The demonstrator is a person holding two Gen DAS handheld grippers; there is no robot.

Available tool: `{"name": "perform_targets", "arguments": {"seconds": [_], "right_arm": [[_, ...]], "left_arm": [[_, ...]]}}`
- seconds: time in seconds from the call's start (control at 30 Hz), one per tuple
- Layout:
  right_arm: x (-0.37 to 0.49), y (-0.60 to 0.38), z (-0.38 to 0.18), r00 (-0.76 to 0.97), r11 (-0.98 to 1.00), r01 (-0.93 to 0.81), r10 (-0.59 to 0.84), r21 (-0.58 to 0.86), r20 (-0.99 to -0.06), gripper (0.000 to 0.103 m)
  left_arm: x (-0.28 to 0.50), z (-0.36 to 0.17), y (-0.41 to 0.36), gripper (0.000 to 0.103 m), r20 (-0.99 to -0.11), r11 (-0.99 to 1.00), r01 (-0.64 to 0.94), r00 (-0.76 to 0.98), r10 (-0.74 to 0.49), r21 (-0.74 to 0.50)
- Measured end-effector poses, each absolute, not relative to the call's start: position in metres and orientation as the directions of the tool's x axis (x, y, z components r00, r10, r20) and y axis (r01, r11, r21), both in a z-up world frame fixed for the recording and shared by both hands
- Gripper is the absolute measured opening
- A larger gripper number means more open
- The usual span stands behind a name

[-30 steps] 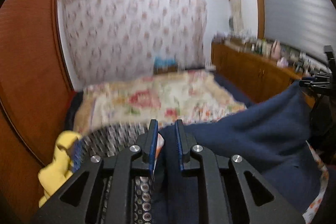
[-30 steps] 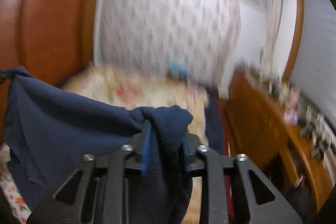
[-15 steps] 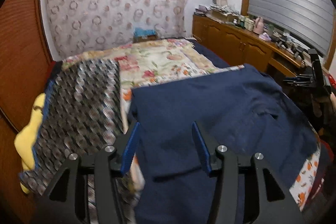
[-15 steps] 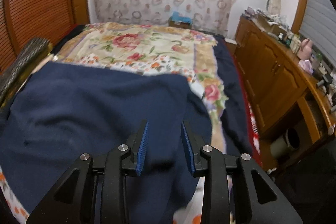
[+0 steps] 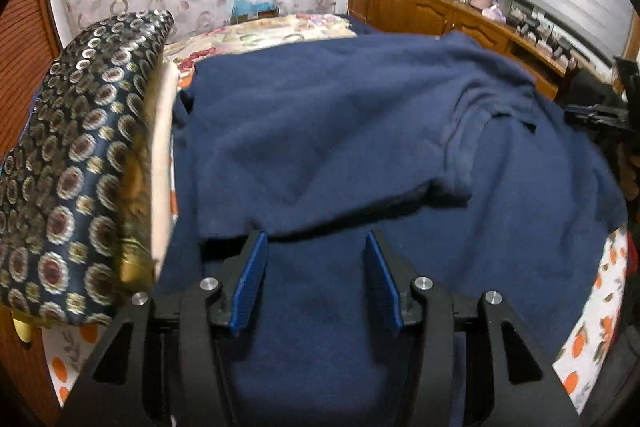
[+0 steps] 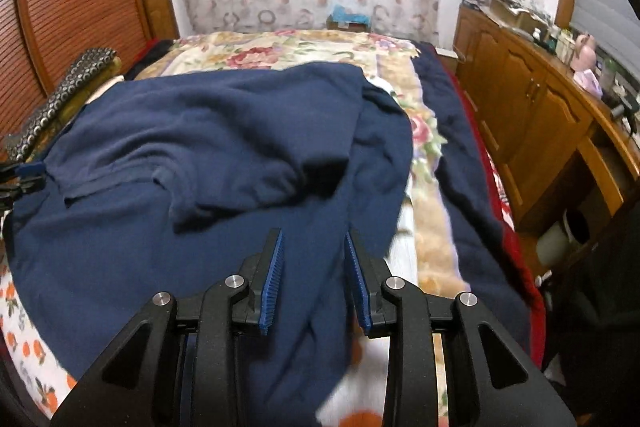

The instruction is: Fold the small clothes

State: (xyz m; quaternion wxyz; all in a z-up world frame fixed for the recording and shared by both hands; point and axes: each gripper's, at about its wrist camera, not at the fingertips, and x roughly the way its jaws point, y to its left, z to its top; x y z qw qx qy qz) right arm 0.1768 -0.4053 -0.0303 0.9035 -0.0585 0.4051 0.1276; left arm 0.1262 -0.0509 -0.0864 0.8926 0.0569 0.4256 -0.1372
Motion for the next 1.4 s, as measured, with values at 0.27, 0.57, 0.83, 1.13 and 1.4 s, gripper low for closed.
{"name": "perform_targets", "arguments": {"seconds": [0.27, 0.57, 0.83, 1.13, 1.4], "right_arm": [[0.156, -0.414, -0.031, 0.648, 0.963, -0.268, 0.181, 0.0, -0.74, 0.03], [0.159, -0.408, -0.036, 0.663, 0.965, -0.261, 0.189, 0.013, -0.724, 0.03], [0.167, -0.393, -0.029, 0.667, 0.955, -0.296, 0.215, 0.011, -0.713, 0.04], [0.2, -0.384, -0.029, 0.638, 0.962, -0.27, 0.211, 0.042, -0.741, 0.042], [0.226, -0.38, -0.034, 0.599, 0.964, -0.253, 0.226, 0.086, -0.768, 0.042]], "left_arm": [[0.126, -0.088, -0.063, 0.059, -0.767, 0.954, 0.301, 0.613, -0.191, 0.003], [0.129, -0.092, -0.053, 0.079, -0.774, 0.963, 0.271, 0.61, -0.17, 0.001], [0.131, -0.094, -0.049, 0.084, -0.778, 0.967, 0.254, 0.607, -0.161, -0.001], [0.13, -0.09, -0.04, 0.083, -0.766, 0.97, 0.23, 0.61, -0.205, -0.077], [0.137, -0.076, -0.015, 0.078, -0.728, 0.971, 0.135, 0.642, -0.239, -0.2]]}}
